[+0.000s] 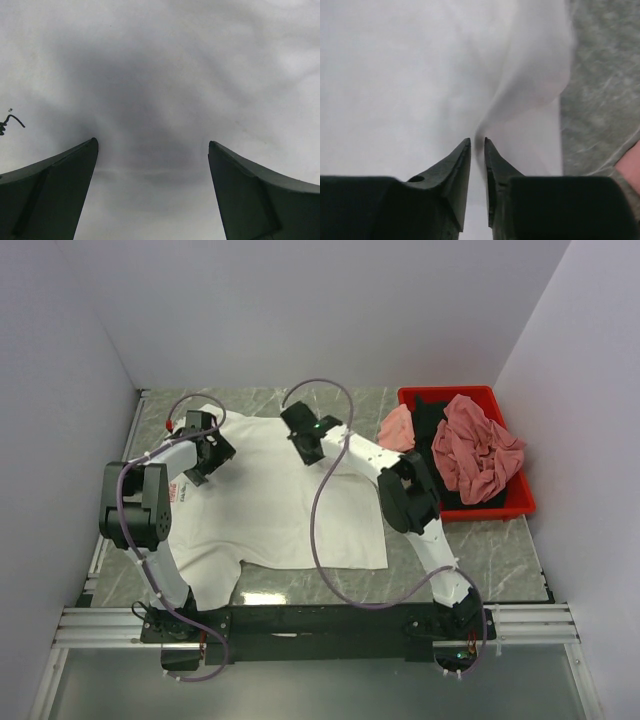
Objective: Fold and stack the t-shirts
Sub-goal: Flatten the tshirt out
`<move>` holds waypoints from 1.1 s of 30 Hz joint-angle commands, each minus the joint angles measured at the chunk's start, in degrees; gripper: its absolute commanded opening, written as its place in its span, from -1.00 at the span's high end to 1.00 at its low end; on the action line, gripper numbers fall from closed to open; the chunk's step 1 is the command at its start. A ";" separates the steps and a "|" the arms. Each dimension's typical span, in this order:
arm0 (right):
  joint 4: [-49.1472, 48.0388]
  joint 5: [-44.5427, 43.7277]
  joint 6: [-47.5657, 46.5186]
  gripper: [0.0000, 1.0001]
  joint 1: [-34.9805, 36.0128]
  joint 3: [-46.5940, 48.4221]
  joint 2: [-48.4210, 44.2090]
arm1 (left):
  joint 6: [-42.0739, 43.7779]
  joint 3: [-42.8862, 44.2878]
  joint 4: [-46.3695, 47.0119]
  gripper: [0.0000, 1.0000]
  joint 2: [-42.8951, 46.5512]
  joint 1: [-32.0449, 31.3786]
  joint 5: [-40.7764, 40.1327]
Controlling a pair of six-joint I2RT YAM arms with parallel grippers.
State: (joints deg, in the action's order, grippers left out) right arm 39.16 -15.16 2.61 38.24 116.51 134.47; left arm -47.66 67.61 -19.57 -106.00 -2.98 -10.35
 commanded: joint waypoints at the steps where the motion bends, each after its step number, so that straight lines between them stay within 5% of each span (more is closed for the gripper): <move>1: 0.04 -6.55 2.74 0.49 2.71 -2.33 -4.66 | 0.72 -2.84 -3.90 -0.99 0.09 0.00 1.12; 4: -0.57 -5.85 3.02 0.37 5.96 -4.61 -6.06 | 1.08 -3.45 -3.45 -0.99 0.35 0.00 1.12; 5: -0.75 -5.15 2.93 0.12 6.41 -4.97 -6.50 | 1.16 -3.54 -3.37 -0.99 0.09 0.00 1.29; 13: -6.72 1.77 5.38 -0.63 4.31 -10.32 -14.93 | 1.69 -4.16 -2.49 -0.99 -0.26 0.00 2.35; 21: -6.20 20.15 7.06 -0.67 -3.43 -5.34 -10.73 | 2.13 -3.89 -2.40 -0.99 -0.53 0.00 2.35; 33: -7.70 33.70 11.27 -0.61 -8.09 3.01 -1.24 | 2.31 -3.02 -2.75 -0.99 -1.76 0.00 2.88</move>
State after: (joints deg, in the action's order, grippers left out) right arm 32.93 13.65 12.56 29.58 115.52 131.61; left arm -45.91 65.91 -17.67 -105.14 -2.98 -9.85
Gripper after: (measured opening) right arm 0.804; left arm 0.994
